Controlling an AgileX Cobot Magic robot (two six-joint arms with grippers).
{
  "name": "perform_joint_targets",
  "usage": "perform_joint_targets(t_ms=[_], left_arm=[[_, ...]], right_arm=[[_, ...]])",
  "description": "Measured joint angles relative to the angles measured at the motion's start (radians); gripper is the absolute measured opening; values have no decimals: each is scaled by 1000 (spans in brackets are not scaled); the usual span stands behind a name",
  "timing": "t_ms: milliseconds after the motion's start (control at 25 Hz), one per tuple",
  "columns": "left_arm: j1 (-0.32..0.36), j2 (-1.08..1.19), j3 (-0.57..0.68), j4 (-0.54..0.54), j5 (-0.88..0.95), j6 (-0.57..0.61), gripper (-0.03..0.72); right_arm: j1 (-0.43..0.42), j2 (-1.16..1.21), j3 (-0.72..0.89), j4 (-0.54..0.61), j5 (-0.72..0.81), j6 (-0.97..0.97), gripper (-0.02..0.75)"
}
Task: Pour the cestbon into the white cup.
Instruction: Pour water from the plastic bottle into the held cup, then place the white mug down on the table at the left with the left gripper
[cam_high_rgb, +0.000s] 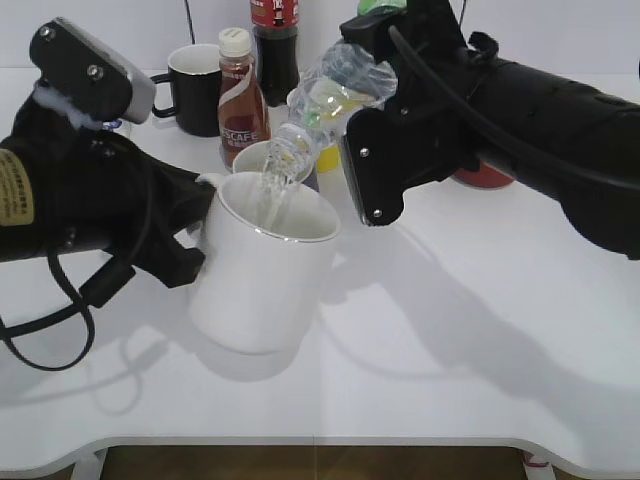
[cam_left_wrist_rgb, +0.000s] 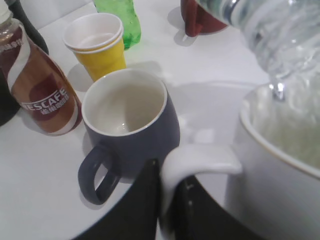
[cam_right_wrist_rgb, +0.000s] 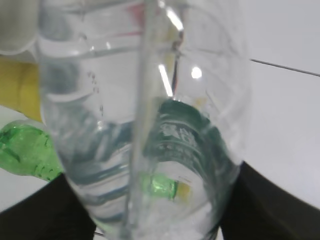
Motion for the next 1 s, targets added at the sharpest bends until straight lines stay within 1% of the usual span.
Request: perform_joint_targets(t_ms=[120,280,400,520,600,760,880,1000], left_arm=[[0,0,0,0,0,0,38],[11,0,0,0,-7,0,38],[37,0,0,6,-24,0,38],[69,0,0,15,-34,0,38],[97,0,0,23,-68,3,38],[187,5,0,26,-191,3,38],[289,23,0,27,-279,3,38],[418,70,0,26,-438,4,38]], right_arm=[[0,0,0,11,30,36,457],[0,0,0,12,159,230,457],[0,-4,0,12,229,482,457],[0,-22,0,11,256,792,457],[0,-34,0,-7,260,1052,457],[-23,-38,0,-69,256,1481,457],[-62,-38,1,-141,238,1677,457],[-107,-39,23,-239,215,1852,457]])
